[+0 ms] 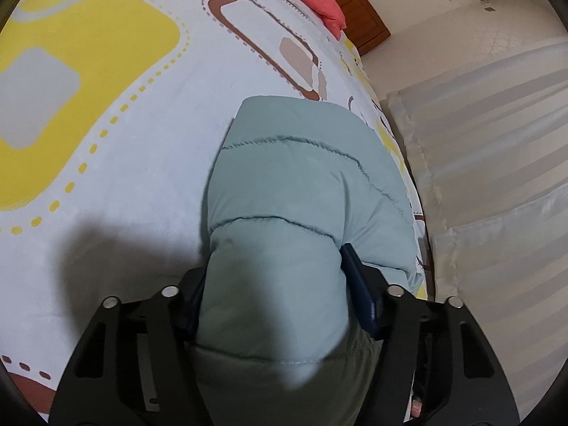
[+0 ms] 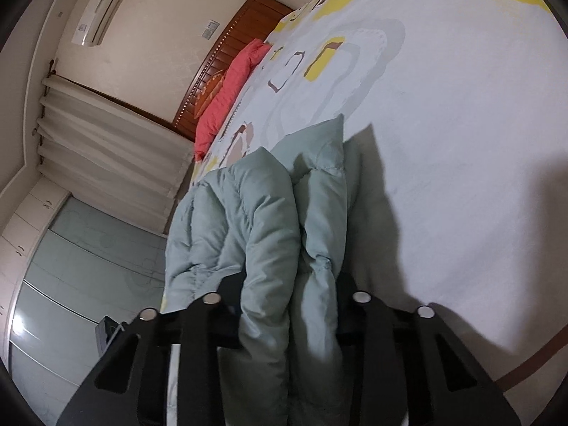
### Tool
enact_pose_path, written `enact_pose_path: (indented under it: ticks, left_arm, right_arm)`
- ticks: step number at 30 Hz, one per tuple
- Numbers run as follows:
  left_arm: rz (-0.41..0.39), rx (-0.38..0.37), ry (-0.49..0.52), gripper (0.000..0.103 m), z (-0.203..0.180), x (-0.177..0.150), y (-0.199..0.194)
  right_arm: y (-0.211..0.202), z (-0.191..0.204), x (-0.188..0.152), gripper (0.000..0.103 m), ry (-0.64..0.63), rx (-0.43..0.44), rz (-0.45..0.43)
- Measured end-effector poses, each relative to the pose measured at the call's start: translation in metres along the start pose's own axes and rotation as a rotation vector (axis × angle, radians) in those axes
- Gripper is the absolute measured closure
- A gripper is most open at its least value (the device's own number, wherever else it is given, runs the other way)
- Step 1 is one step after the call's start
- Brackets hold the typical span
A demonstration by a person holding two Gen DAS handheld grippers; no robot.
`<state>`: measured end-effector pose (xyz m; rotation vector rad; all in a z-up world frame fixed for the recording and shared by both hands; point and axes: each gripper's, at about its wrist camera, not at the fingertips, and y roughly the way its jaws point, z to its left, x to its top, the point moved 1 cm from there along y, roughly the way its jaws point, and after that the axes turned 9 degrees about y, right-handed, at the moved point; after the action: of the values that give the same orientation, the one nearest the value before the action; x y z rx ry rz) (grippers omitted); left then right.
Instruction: Fold large clothes
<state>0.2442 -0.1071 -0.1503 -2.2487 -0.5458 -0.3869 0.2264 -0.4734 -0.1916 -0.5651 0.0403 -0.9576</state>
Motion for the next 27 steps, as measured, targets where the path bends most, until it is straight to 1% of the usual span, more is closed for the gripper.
enact_pose_path:
  ticks: [3, 6, 10, 15, 17, 21, 24, 27]
  left_arm:
    - [-0.014, 0.001, 0.016, 0.046, -0.003, 0.002, -0.005]
    - [-0.034, -0.004, 0.021, 0.048, -0.003, 0.008, -0.013]
    - [-0.081, 0.008, 0.043, 0.049, -0.001, 0.018, -0.037]
    - [-0.160, 0.030, 0.054, 0.050, 0.007, 0.035, -0.075]
    - [-0.190, 0.041, 0.043, 0.050, 0.017, 0.047, -0.091]
    - [-0.222, 0.063, 0.021, 0.050, 0.035, 0.064, -0.108]
    - [-0.239, 0.088, -0.003, 0.050, 0.055, 0.071, -0.118]
    - [-0.229, 0.116, -0.042, 0.050, 0.077, 0.071, -0.115]
  right_arm:
    - [-0.001, 0.007, -0.003, 0.078, -0.009, 0.010, -0.012]
    - [0.000, 0.021, -0.005, 0.079, -0.031, 0.033, -0.022]
    - [0.009, 0.045, -0.009, 0.080, -0.066, 0.071, -0.015]
    - [0.040, 0.081, -0.017, 0.080, -0.099, 0.110, 0.018]
    - [0.052, 0.094, -0.022, 0.080, -0.109, 0.127, 0.035]
    - [0.082, 0.120, -0.032, 0.080, -0.128, 0.155, 0.071]
    - [0.106, 0.134, -0.040, 0.080, -0.147, 0.152, 0.103]
    - [0.132, 0.133, -0.047, 0.080, -0.154, 0.114, 0.142]
